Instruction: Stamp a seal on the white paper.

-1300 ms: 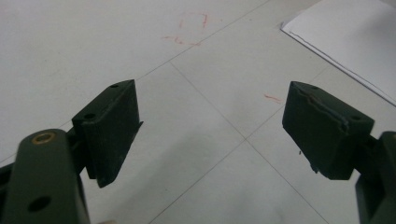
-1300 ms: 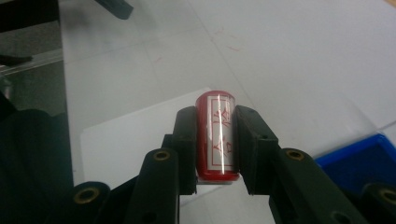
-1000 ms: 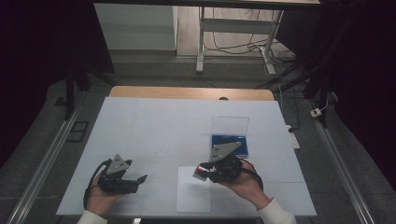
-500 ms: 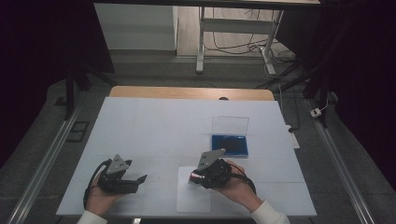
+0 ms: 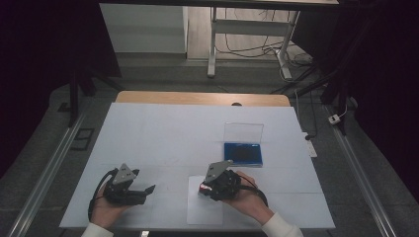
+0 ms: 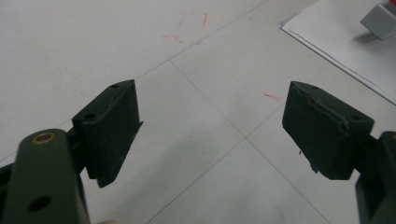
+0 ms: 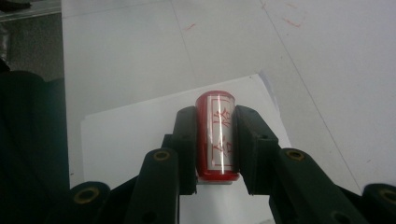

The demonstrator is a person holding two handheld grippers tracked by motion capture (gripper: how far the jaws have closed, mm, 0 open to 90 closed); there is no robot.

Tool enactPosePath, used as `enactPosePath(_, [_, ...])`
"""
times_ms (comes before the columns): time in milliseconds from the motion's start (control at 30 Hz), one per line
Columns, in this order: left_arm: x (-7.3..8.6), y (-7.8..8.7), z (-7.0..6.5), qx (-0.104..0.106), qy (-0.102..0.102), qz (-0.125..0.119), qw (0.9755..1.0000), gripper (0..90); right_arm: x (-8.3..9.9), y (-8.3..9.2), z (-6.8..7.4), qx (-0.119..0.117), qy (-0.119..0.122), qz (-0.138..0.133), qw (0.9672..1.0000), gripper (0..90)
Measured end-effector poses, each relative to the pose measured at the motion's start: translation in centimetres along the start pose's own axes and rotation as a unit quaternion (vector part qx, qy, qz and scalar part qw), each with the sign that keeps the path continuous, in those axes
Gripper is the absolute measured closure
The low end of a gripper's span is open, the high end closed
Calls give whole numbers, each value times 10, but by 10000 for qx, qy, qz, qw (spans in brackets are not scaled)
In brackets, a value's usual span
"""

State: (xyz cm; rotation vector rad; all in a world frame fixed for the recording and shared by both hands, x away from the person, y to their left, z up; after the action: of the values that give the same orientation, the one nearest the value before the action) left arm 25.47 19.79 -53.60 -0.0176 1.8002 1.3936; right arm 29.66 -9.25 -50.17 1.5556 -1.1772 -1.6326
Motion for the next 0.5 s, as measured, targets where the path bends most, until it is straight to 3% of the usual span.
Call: enactPosePath(500, [0, 0, 0, 0, 11, -3, 10000, 192, 1, -7, -1, -9, -8, 100, 9999, 697])
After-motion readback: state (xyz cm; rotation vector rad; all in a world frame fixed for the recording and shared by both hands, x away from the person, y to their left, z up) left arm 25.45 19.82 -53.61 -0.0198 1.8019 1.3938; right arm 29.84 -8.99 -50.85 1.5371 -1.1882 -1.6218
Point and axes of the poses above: each handheld gripper's, and its own axes: y roughly backward along the jaws, x roughly out of its underside, z roughly to its left, the point moved 3 cm from there along -y, roughly forward along the jaws, and after that the axes turned 10 degrees about z, right-handed, at the moved point
